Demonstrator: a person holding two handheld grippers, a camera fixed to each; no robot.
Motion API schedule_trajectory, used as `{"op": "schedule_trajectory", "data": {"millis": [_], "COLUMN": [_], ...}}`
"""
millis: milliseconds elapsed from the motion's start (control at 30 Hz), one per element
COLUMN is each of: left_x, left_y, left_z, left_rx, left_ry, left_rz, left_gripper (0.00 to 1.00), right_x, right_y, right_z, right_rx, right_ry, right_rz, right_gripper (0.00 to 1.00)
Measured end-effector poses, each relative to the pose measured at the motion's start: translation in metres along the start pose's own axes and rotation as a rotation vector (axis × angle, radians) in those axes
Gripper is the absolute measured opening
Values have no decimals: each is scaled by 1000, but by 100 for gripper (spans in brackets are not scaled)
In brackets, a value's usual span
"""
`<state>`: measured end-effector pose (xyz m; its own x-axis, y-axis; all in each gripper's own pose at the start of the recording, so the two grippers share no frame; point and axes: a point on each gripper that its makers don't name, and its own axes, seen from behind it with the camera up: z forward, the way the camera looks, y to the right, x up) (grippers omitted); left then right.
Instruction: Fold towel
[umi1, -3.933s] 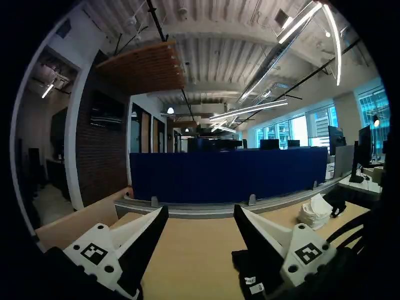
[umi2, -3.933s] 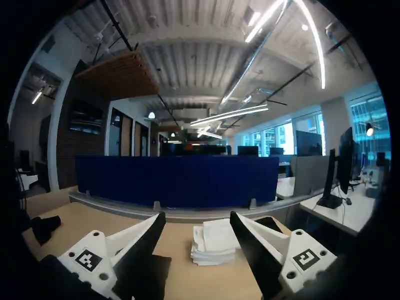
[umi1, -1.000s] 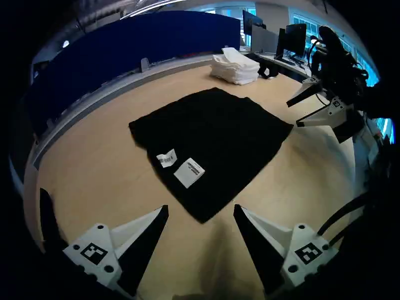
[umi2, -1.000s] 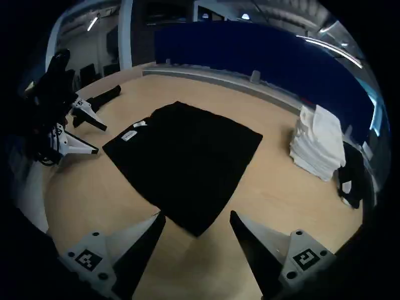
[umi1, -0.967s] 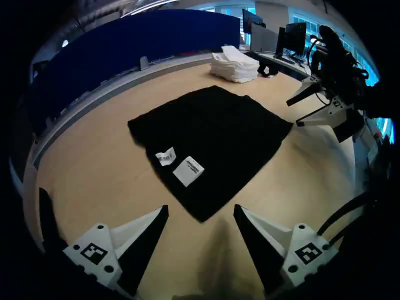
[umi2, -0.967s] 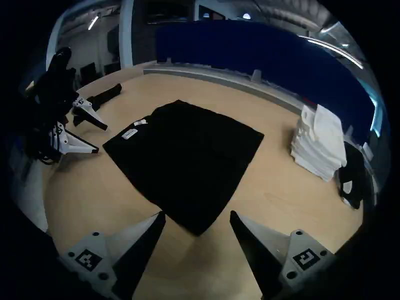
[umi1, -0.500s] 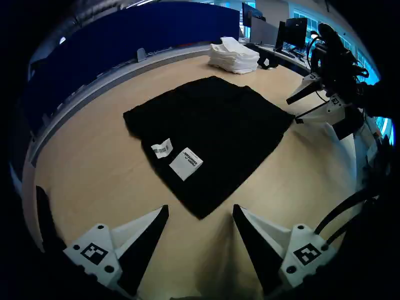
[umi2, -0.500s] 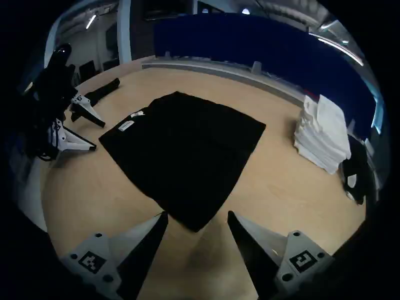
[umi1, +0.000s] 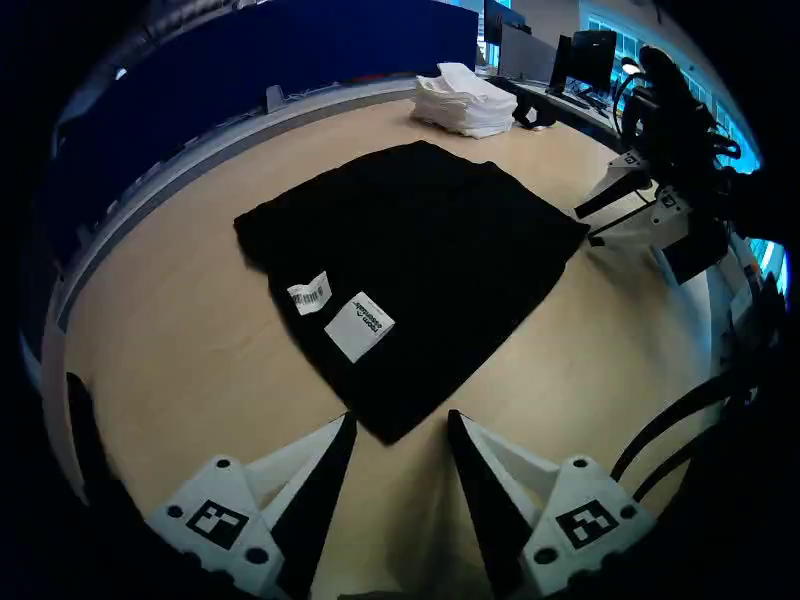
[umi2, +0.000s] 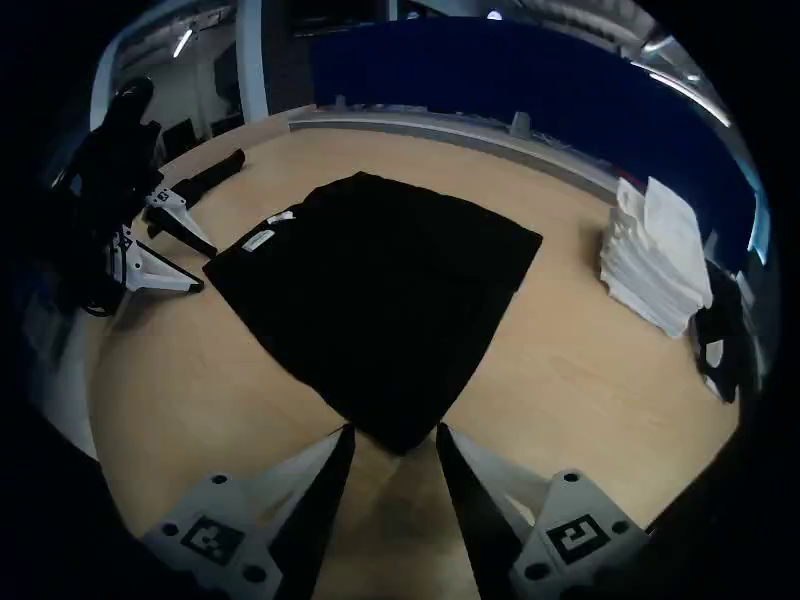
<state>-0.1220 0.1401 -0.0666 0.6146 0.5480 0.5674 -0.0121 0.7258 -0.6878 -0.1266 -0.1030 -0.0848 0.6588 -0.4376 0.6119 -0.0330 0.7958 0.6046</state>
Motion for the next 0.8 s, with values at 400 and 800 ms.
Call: {"op": "schedule_trajectory", "data": {"millis": [400,800], "left_x": [-1,0], "left_y": [3,-4], "left_z": [-2,2], "left_rx": [1,30], "left_ry": [-14,-19], "left_rz": [2,7], "left_gripper": [52,19], "right_x": [-4,-3], "right_y": [-1,-1], "right_z": [3,3], "right_rx": [5,13], "right_ry": [-9,-24], "right_rz": [6,27], "right_gripper": [32,24]}}
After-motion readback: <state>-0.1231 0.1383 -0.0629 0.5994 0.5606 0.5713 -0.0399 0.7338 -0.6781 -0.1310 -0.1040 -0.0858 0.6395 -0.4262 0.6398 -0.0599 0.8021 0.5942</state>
